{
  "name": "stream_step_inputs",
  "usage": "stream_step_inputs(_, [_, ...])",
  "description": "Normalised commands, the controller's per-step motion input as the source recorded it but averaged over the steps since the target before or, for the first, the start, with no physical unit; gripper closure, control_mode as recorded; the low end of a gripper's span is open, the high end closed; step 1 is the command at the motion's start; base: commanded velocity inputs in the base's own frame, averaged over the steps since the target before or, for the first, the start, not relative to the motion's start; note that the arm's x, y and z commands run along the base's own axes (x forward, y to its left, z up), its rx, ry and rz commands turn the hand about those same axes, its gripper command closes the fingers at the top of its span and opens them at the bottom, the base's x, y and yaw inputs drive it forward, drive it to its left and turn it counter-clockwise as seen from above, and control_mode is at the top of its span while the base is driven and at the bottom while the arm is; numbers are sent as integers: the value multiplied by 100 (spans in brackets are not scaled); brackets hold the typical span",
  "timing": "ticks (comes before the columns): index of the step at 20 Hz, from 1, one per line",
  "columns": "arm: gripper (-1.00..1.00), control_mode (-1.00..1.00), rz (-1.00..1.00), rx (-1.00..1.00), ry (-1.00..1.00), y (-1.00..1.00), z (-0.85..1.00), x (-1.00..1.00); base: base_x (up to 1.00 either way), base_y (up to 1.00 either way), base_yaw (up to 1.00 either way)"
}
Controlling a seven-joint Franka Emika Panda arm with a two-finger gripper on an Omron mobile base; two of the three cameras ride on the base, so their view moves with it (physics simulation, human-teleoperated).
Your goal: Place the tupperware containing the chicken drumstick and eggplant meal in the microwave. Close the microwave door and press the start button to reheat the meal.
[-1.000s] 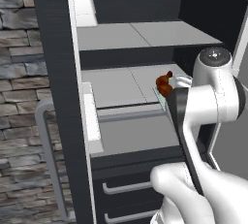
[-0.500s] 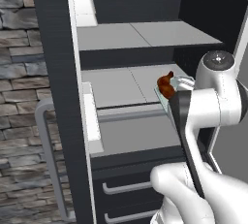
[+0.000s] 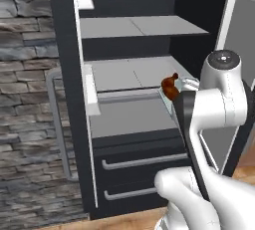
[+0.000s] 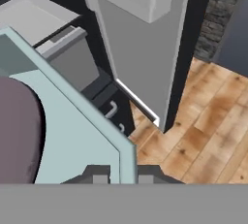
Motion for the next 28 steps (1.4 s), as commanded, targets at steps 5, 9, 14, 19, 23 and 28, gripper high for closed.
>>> stream_step_inputs(5, [100,100,0,0,0,0,0,0,-77,35,2])
stream_step_inputs(9, [100,100,0,0,0,0,0,0,-56,36,0])
stream_step_inputs(14, [100,100,0,0,0,0,0,0,-28,27,-6])
stream_step_inputs(19, [100,100,0,0,0,0,0,0,-14,7,-26])
stream_step_inputs(23, [100,100,0,0,0,0,0,0,-10,6,-41])
stream_step_inputs(28, [100,100,0,0,0,0,0,0,-23,13,-50])
